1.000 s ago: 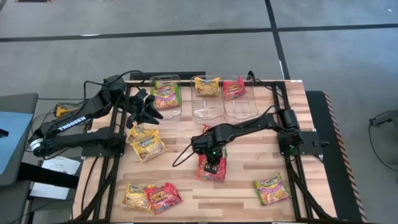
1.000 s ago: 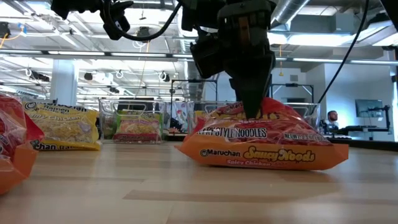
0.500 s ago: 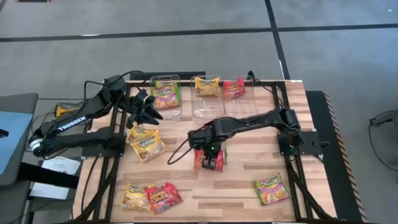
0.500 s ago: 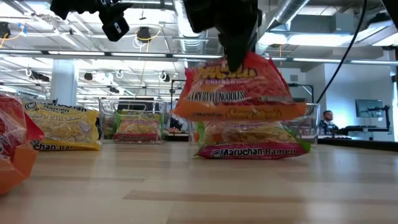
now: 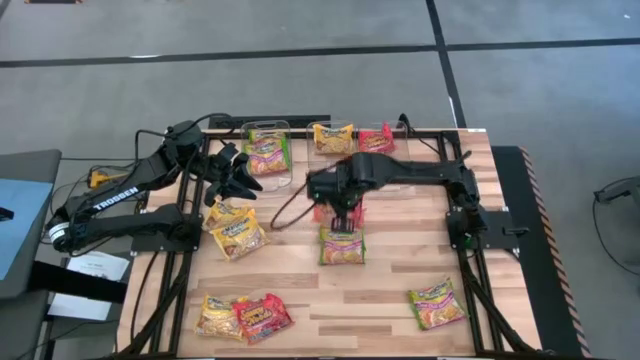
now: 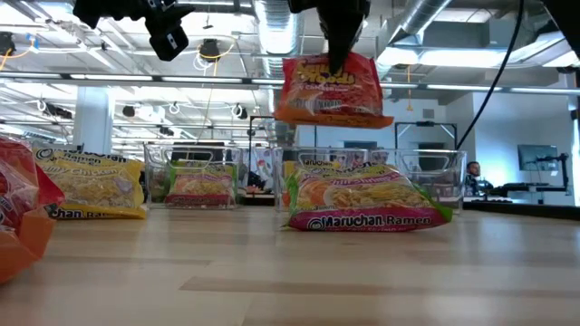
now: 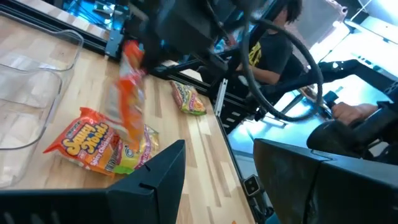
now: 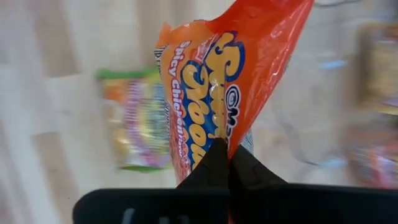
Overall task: Sort Maruchan noodles
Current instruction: Put the red noodle pack into the right transparent bin
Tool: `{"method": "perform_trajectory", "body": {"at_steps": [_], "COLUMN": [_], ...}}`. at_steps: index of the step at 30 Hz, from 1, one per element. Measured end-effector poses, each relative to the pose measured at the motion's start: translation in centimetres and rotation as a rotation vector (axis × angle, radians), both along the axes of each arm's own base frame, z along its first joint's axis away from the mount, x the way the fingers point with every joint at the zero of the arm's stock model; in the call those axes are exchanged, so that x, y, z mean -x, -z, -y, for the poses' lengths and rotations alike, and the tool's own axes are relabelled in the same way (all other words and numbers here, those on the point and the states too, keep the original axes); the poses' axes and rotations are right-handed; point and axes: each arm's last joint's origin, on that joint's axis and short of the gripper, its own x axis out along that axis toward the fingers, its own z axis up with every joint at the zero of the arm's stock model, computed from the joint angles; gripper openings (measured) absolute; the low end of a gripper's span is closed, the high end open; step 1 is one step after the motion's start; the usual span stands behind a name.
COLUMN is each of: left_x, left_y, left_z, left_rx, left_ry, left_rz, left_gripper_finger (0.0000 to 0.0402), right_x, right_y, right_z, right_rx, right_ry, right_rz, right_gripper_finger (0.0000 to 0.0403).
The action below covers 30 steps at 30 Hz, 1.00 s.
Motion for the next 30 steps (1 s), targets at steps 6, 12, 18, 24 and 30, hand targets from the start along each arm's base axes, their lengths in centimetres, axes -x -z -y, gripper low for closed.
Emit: {"method": "perform_trajectory", "body": {"at_steps": [6, 12, 18, 24, 30], "left_x": [0.0, 0.0, -0.1, -0.1, -0.1], "left_y": [0.0, 0.0, 0.0, 0.0, 0.1], "left_z": [0.0, 0.0, -0.2, -0.4, -0.6], "left_rx": [0.001, 0.001, -0.009, -0.018, -0.055], "left_ry": [-0.004, -0.007, -0.082, -0.134, -0.192], "left_rz": [0.000, 0.000, -0.008, -0.013, -0.013], "left_gripper_finger": [0.0176, 0.0176, 0.0176, 0.0176, 0.0176], "right_x": [1.0, 3.3, 7.0, 10.7, 13.0], "right_y": [-1.6, -3.6, -5.0, -4.3, -1.5], "right_z": [4.0, 6.9, 10.3, 13.5, 16.3], "right_rx": [0.107, 0.174, 0.229, 0.245, 0.262], "right_ry": [0.034, 0.043, 0.122, 0.151, 0.106], "right_rz": [-0.007, 0.017, 0.004, -0.066, -0.105], "right_gripper_finger": [0.0001, 0.0001, 0.0000, 0.0000, 0.0001]}}
